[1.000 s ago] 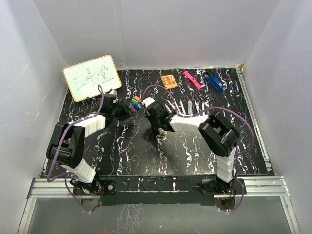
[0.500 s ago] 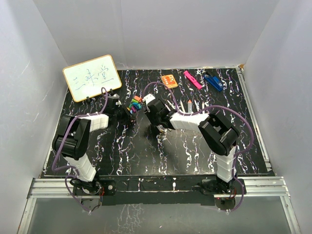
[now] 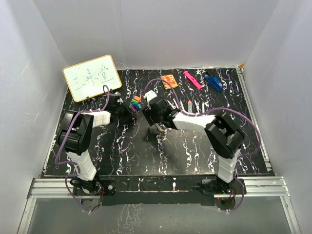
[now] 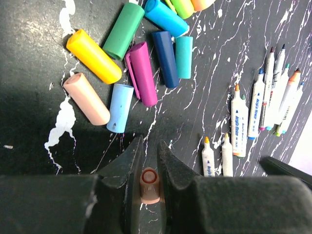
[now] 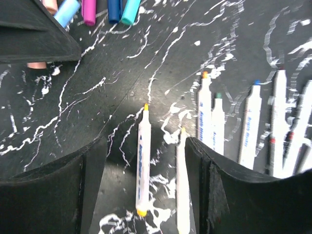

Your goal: Open the pen caps

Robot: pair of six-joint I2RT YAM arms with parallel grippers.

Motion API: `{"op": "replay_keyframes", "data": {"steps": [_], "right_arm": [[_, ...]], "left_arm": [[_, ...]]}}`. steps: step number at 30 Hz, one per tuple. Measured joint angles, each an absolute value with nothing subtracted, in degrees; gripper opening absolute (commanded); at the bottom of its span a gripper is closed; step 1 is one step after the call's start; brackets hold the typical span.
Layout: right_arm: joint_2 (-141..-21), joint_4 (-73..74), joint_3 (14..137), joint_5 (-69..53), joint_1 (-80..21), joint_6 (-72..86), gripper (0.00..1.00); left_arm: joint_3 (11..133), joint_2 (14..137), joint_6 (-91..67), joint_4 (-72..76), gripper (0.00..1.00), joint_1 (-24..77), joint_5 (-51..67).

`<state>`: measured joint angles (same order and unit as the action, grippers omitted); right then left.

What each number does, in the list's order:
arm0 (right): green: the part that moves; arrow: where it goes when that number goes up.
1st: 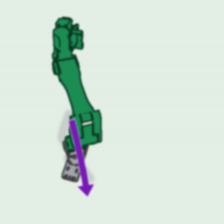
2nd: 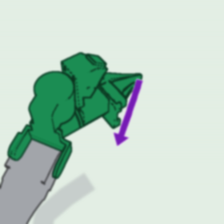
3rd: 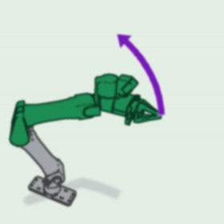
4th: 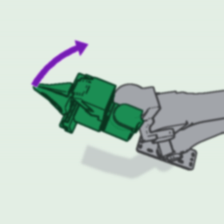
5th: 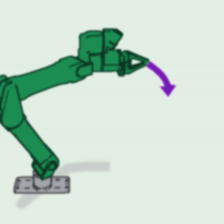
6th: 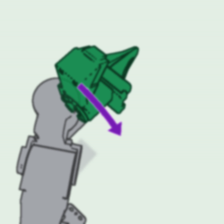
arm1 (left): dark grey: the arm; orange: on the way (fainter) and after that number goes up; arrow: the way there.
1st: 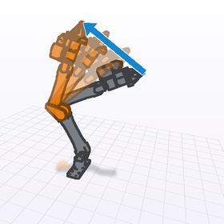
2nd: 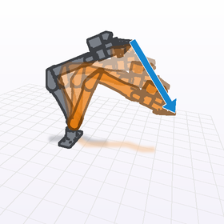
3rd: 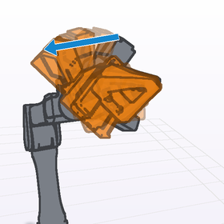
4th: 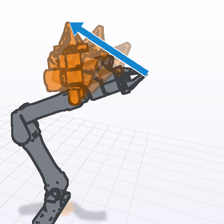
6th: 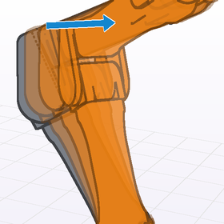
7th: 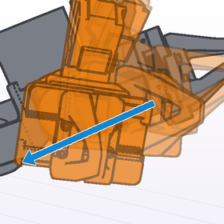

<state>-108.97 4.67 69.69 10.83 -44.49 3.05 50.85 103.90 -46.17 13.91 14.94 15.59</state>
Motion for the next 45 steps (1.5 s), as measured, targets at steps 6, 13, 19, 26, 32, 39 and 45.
{"op": "replay_keyframes", "data": {"steps": [6,13,19,26,32,39,45], "right_arm": [[-95.8,4.0,65.6,13.5,-44.5,3.1,0.69],[-85.2,2.8,61.6,16.7,-44.4,3.7,0.72],[-82.3,3.3,58.7,18.3,-44.4,5.1,0.74],[-75.2,4.8,55.0,20.1,-44.4,8.2,0.98],[-67.0,6.0,52.1,24.7,-44.4,14.0,0.98],[-57.3,9.5,43.0,30.8,-44.4,24.1,0.98],[-47.2,14.1,38.3,34.2,-44.4,30.9,0.98]], "left_arm": [[52.1,104.6,-46.0,13.3,0.16,14.9,15.6],[52.2,104.5,-46.0,12.7,0.31,14.9,15.6],[52.2,102.5,-45.9,10.6,0.44,14.9,15.0],[50.5,91.2,-45.2,6.7,0.98,14.9,11.4],[47.5,70.8,-43.4,3.7,0.98,14.9,6.2],[41.7,50.7,-40.0,-1.4,0.98,14.9,0.3],[36.6,38.5,-39.3,-8.6,0.99,14.9,-3.5]]}}
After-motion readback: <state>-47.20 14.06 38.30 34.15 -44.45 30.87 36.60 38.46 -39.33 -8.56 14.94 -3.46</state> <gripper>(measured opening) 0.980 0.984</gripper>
